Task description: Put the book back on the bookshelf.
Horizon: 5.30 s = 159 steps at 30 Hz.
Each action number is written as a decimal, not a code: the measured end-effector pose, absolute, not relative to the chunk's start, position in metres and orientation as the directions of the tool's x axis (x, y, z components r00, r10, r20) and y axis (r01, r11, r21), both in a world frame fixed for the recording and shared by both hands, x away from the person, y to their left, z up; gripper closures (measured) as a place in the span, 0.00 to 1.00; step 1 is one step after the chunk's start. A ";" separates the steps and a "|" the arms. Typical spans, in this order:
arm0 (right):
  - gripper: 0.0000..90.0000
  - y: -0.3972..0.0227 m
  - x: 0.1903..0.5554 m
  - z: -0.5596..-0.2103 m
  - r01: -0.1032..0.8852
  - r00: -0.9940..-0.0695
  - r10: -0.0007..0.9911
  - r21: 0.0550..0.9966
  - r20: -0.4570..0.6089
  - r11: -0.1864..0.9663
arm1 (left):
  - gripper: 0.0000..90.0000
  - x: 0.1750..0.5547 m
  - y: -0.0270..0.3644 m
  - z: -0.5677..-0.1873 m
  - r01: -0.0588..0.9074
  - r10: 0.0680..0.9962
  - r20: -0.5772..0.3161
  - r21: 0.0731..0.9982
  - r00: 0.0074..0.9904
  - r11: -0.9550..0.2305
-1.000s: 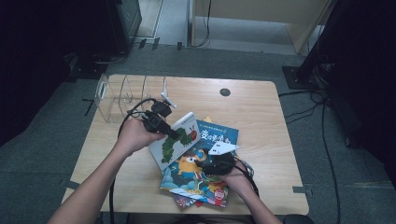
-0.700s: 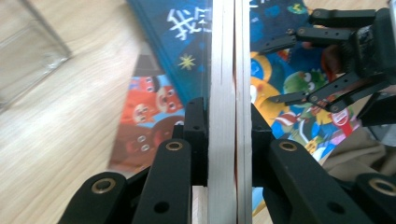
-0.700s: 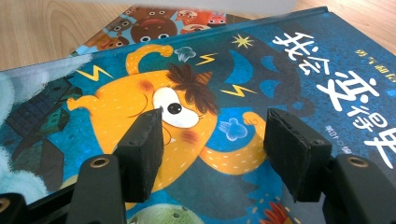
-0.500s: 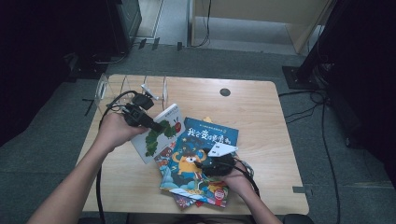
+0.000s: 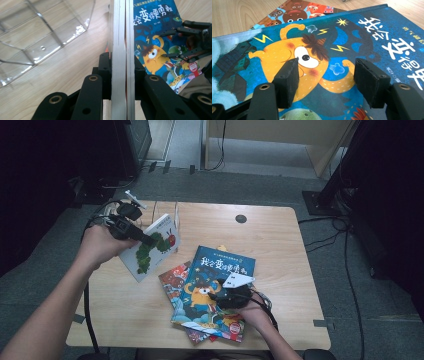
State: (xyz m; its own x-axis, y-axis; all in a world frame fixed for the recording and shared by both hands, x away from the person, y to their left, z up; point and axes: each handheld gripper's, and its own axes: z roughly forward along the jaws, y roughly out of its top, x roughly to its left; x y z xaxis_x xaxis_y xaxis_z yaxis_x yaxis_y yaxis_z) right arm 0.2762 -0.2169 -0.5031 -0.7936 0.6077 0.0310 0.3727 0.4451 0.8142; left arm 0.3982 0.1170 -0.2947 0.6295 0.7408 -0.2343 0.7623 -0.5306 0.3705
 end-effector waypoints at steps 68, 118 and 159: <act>0.42 -0.217 0.277 -0.503 0.376 -0.792 0.609 0.816 0.037 0.439 | 0.86 0.529 0.085 -0.327 0.883 0.890 -0.147 0.267 0.432 -0.385; 0.43 -0.218 0.277 -0.503 0.375 -0.792 0.610 0.817 0.037 0.437 | 0.85 0.540 0.077 -0.368 0.903 0.900 -0.151 0.210 0.409 -0.375; 0.43 -0.218 0.277 -0.503 0.377 -0.792 0.610 0.816 0.039 0.438 | 0.69 0.538 0.077 -0.344 0.882 0.889 -0.138 0.263 0.436 -0.392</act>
State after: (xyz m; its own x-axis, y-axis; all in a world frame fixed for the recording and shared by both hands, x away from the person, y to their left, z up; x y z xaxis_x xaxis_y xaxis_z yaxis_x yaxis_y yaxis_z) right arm 0.2769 -0.2177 -0.5031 -0.7918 0.6096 0.0390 0.3773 0.4378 0.8161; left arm 0.5376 0.0769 -0.3442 0.4360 0.8893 -0.1379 0.8818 -0.3917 0.2626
